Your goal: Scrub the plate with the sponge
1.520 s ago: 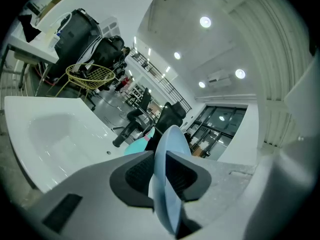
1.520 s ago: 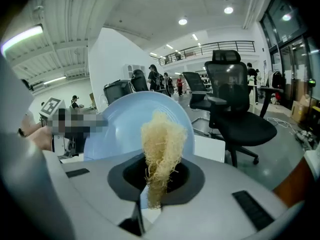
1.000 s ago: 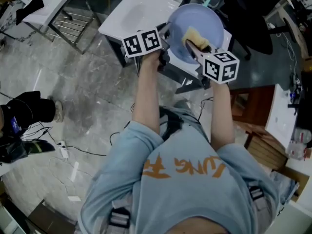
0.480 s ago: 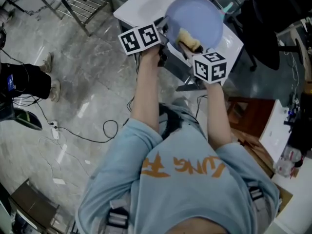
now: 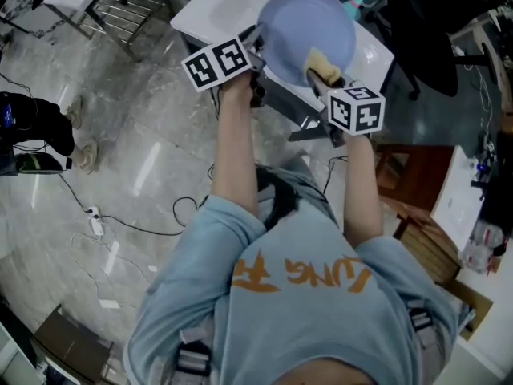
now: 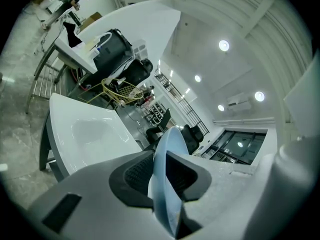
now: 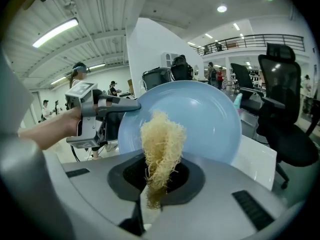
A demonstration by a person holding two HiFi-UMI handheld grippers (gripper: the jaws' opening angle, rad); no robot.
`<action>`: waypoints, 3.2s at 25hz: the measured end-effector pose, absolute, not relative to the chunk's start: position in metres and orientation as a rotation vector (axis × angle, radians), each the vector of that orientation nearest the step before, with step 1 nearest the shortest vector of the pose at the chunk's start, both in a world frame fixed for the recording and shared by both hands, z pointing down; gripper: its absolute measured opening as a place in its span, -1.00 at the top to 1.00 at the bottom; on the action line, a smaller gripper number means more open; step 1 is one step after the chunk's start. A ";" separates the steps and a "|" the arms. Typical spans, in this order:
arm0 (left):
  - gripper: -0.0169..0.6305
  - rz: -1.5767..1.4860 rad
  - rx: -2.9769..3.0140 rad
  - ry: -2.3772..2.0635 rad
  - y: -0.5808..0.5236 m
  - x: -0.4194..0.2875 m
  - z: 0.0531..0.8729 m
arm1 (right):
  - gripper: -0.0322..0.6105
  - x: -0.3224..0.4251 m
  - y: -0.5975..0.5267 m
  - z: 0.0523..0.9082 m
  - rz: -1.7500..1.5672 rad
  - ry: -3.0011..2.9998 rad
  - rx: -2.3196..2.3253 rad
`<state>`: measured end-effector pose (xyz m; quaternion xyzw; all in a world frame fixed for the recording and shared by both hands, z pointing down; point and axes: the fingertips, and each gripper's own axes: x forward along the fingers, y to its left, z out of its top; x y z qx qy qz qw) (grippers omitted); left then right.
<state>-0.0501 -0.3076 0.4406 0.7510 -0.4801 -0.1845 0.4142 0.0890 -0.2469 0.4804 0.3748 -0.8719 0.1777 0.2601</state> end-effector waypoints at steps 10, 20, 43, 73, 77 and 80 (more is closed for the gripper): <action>0.76 -0.386 1.934 -1.133 -0.317 -0.006 0.444 | 0.79 0.180 -0.258 0.478 0.588 -2.222 1.358; 0.75 -0.356 1.944 -1.093 -0.317 0.012 0.451 | 0.79 0.218 -0.256 0.472 0.597 -2.156 1.551; 0.75 -0.555 1.736 -1.360 -0.288 -0.125 0.462 | 0.79 0.094 -0.280 0.444 0.522 -2.451 1.206; 0.74 -0.689 1.246 -1.617 -0.326 -0.309 0.598 | 0.79 -0.061 -0.384 0.563 0.656 -2.338 0.830; 0.74 -0.719 1.227 -1.631 -0.336 -0.329 0.605 | 0.79 -0.081 -0.397 0.574 0.667 -2.328 0.789; 0.73 -0.742 1.210 -1.626 -0.340 -0.337 0.611 | 0.79 -0.089 -0.404 0.582 0.667 -2.318 0.764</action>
